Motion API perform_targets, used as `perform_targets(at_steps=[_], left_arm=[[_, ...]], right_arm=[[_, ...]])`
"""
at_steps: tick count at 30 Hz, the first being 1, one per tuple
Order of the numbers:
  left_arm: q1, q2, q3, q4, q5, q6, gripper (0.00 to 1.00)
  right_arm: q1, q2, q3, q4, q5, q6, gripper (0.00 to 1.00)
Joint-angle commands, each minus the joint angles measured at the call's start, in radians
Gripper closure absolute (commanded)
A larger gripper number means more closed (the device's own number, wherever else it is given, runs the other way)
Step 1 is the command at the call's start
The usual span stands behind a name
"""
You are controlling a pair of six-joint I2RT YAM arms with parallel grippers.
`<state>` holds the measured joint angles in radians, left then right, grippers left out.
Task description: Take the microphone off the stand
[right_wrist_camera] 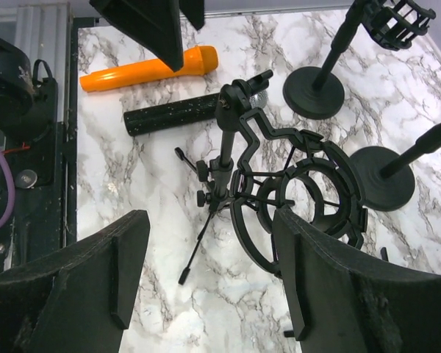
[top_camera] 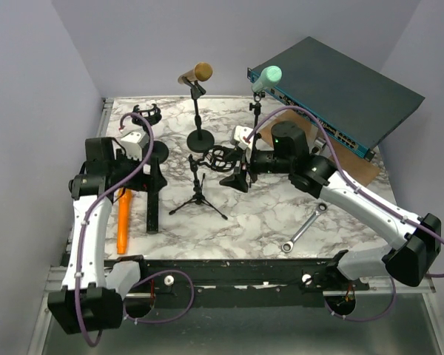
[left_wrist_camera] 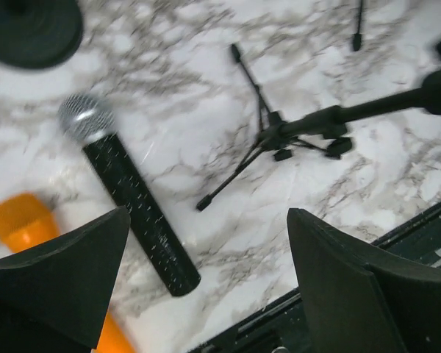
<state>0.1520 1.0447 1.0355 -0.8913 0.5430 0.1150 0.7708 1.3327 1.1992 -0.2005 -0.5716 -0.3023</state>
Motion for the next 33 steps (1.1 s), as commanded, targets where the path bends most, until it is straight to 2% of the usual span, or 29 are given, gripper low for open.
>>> perform_targets(at_steps=[1, 3, 5, 10, 16, 20, 24, 28, 33], left_arm=[[-0.167, -0.084, 0.013, 0.159, 0.122, 0.088, 0.09], [-0.253, -0.103, -0.011, 0.235, 0.124, 0.114, 0.09], [-0.292, -0.123, -0.058, 0.336, 0.147, 0.116, 0.1], [-0.332, -0.16, -0.209, 0.639, 0.201, 0.092, 0.12], [-0.368, -0.094, -0.284, 0.852, 0.221, 0.08, 0.14], [-0.382, -0.036, -0.316, 0.974, 0.262, 0.06, 0.2], [-0.39, 0.014, -0.321, 1.021, 0.307, 0.026, 0.37], [-0.391, 0.021, -0.345, 1.062, 0.329, -0.002, 0.58], [-0.391, 0.006, -0.365, 1.131, 0.361, -0.079, 0.99]], right_arm=[[0.004, -0.016, 0.04, -0.103, -0.046, -0.029, 0.25], [0.004, -0.026, 0.038, -0.113, -0.056, -0.032, 0.25], [0.004, -0.038, 0.033, -0.127, -0.07, -0.04, 0.25], [0.004, -0.076, -0.01, -0.137, -0.09, -0.062, 0.25], [0.004, -0.092, -0.059, -0.121, -0.1, -0.064, 0.25], [0.004, -0.083, -0.096, -0.103, -0.121, -0.069, 0.25], [0.004, -0.065, -0.174, -0.045, -0.166, -0.064, 0.26], [0.003, -0.047, -0.262, 0.065, -0.177, -0.04, 0.27], [0.004, -0.018, -0.383, 0.286, -0.125, 0.034, 0.29]])
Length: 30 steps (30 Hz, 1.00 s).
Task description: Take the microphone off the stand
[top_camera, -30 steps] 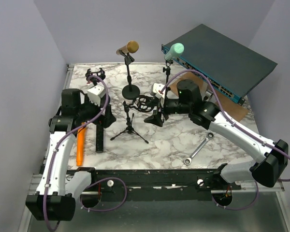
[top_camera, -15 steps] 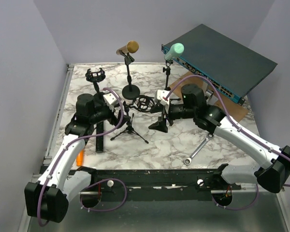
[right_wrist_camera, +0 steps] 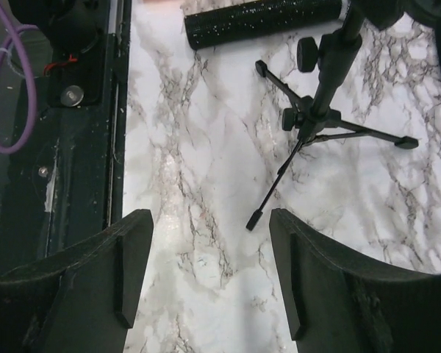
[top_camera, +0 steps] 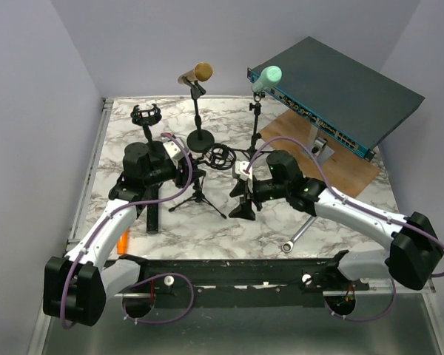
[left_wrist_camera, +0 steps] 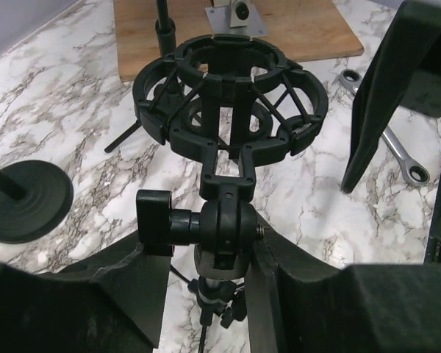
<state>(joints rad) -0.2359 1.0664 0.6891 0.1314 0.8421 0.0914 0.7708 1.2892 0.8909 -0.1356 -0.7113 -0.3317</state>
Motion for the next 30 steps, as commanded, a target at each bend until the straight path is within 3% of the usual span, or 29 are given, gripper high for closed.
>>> perform_targets(at_steps=[1, 6, 14, 25, 30], left_arm=[[-0.003, -0.017, -0.015, 0.121, 0.071, -0.073, 1.0], [-0.003, -0.02, 0.05, 0.139, 0.154, -0.187, 1.0], [0.001, -0.058, 0.161, 0.233, 0.294, -0.448, 1.0], [0.02, -0.061, 0.26, 0.439, 0.41, -0.772, 1.0], [0.041, -0.083, 0.285, 0.353, 0.356, -0.689, 1.0]], right_arm=[[0.004, 0.032, -0.098, 0.283, 0.025, 0.078, 0.29], [0.004, 0.064, -0.169, 0.451, 0.07, 0.121, 0.31], [0.001, 0.034, -0.158, 0.482, 0.075, 0.157, 0.33], [-0.001, 0.03, -0.066, 0.469, -0.119, 0.223, 0.33], [-0.001, -0.005, -0.08, 0.445, -0.081, 0.21, 0.34]])
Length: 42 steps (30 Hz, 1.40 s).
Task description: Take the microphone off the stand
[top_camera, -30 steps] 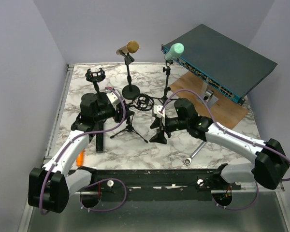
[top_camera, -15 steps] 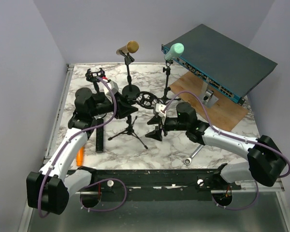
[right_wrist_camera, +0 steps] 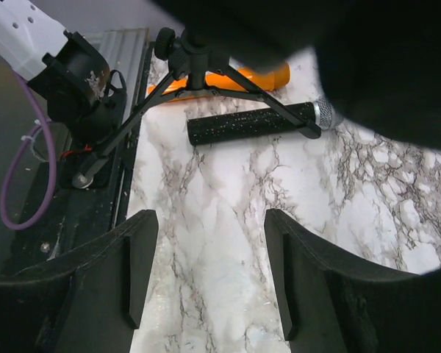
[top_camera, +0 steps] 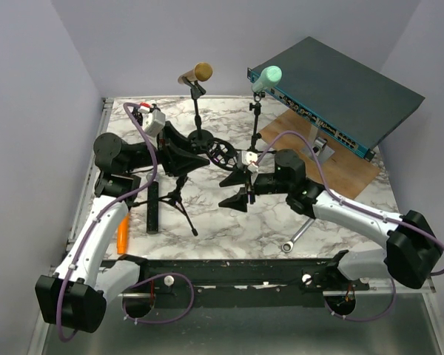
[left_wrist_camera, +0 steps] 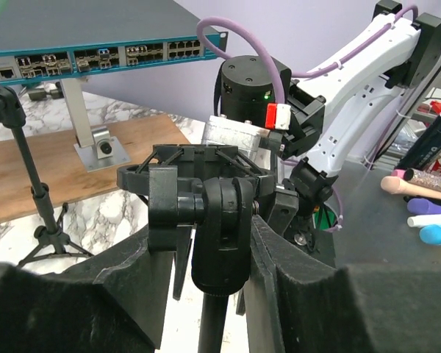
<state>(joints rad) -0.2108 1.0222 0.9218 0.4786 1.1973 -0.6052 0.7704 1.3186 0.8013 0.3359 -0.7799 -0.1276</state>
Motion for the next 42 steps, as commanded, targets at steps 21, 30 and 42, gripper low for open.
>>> perform_targets(at_steps=[21, 30, 42], left_arm=[[0.202, 0.038, 0.056, 0.312, 0.192, -0.204, 1.0], [0.202, 0.102, 0.07, 0.953, 0.166, -0.845, 1.0], [0.043, 0.094, 0.028, 1.033, 0.135, -0.851, 1.0]], right_arm=[[-0.022, -0.113, 0.185, -0.358, 0.008, -0.17, 0.34], [-0.022, 0.011, 0.248, -0.204, -0.188, -0.015, 0.35], [-0.022, 0.175, 0.307, 0.134, -0.416, 0.378, 0.37]])
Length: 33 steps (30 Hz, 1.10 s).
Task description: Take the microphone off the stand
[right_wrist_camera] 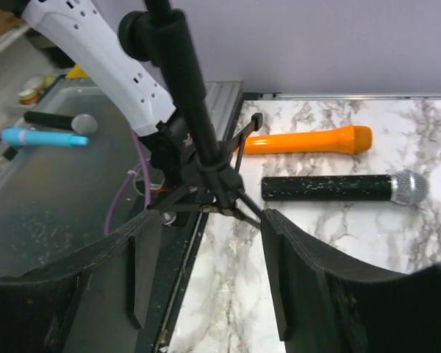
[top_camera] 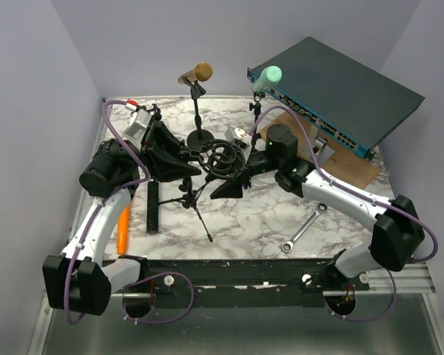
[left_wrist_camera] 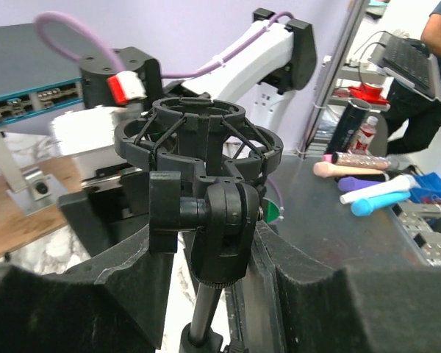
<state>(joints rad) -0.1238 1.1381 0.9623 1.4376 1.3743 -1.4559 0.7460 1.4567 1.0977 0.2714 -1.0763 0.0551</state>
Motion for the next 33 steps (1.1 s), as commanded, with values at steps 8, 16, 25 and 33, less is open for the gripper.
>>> perform_targets(at_steps=[8, 16, 25, 33], left_arm=[[-0.103, -0.018, 0.005, -0.031, -0.075, 0.112, 1.0], [-0.143, 0.037, 0.029, -0.032, -0.105, 0.118, 1.0], [-0.175, 0.09, 0.043, -0.03, -0.163, 0.119, 1.0], [-0.19, 0.11, 0.01, 0.009, -0.199, 0.107, 1.0]], right_arm=[[0.013, 0.081, -0.029, 0.453, -0.16, 0.388, 0.37], [0.02, 0.098, -0.01, 0.376, -0.111, 0.314, 0.37], [0.027, 0.128, 0.028, 0.29, -0.043, 0.236, 0.37], [0.033, 0.158, 0.04, 0.29, -0.012, 0.217, 0.36]])
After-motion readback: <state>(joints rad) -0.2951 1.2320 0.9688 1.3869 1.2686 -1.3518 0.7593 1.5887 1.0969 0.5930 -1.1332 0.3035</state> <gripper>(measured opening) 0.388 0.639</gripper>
